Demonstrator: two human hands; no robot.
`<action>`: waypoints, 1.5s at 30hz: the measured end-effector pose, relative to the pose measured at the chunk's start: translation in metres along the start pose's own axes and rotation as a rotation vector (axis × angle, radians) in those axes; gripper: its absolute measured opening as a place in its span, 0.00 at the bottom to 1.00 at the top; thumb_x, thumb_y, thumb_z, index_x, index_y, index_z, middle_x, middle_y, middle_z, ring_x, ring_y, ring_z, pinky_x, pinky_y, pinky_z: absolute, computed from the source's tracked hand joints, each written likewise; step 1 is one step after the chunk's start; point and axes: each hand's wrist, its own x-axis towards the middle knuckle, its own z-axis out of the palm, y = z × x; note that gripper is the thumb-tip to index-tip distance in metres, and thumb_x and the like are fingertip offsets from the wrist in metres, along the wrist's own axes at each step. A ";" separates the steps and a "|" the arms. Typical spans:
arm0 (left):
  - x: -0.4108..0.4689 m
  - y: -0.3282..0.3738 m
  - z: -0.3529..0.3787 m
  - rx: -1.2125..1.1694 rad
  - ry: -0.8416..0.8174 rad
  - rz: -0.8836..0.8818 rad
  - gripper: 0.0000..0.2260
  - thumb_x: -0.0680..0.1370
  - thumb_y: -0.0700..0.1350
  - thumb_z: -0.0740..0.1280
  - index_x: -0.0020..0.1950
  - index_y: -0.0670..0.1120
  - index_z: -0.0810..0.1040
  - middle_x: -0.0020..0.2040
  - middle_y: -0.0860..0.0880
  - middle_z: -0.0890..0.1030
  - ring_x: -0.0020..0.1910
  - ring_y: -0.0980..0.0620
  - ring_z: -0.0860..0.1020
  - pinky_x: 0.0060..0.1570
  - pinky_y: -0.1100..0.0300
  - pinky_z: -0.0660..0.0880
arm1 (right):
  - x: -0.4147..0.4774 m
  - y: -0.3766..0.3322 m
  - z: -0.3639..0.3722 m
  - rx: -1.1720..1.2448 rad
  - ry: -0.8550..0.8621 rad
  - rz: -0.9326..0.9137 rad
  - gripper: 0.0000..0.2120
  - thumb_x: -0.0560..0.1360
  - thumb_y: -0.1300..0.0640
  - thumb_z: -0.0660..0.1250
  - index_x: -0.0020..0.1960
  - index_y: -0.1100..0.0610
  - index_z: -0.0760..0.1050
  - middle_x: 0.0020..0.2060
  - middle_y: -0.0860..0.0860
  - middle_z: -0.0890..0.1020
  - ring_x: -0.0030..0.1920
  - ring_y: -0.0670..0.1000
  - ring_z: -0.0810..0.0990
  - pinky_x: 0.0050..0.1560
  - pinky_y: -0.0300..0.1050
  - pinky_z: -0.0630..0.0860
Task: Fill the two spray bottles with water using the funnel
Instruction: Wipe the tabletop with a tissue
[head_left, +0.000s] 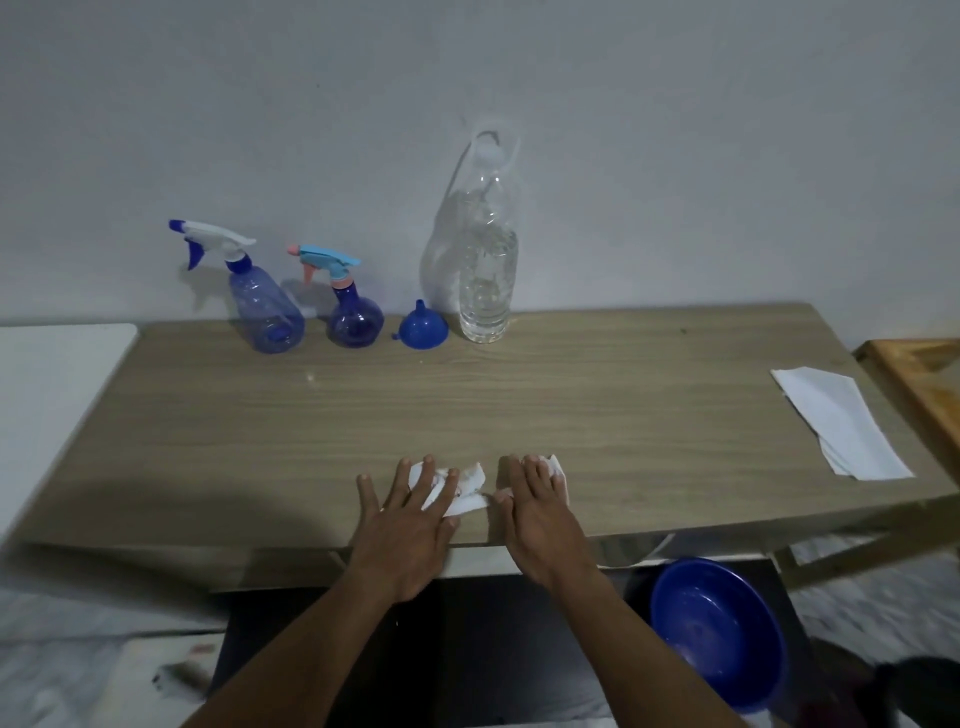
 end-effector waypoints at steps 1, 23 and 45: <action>-0.003 -0.009 0.001 0.018 0.007 0.002 0.33 0.76 0.62 0.28 0.81 0.57 0.37 0.83 0.50 0.39 0.81 0.44 0.35 0.73 0.30 0.37 | 0.002 -0.006 0.003 -0.011 0.003 -0.002 0.34 0.80 0.43 0.35 0.79 0.58 0.58 0.76 0.59 0.62 0.79 0.59 0.54 0.79 0.52 0.45; -0.029 -0.155 -0.001 -0.011 0.189 0.103 0.27 0.57 0.47 0.83 0.55 0.53 0.87 0.55 0.51 0.86 0.52 0.50 0.86 0.48 0.57 0.82 | 0.028 -0.145 0.072 0.014 -0.055 -0.045 0.17 0.82 0.57 0.60 0.70 0.54 0.75 0.73 0.51 0.73 0.73 0.51 0.69 0.68 0.35 0.63; 0.040 0.205 -0.115 -0.762 0.088 0.462 0.05 0.69 0.46 0.77 0.41 0.51 0.83 0.39 0.54 0.84 0.41 0.54 0.81 0.39 0.62 0.72 | -0.124 0.062 -0.140 0.322 0.595 0.600 0.08 0.75 0.60 0.71 0.50 0.52 0.87 0.42 0.47 0.87 0.43 0.44 0.83 0.44 0.38 0.75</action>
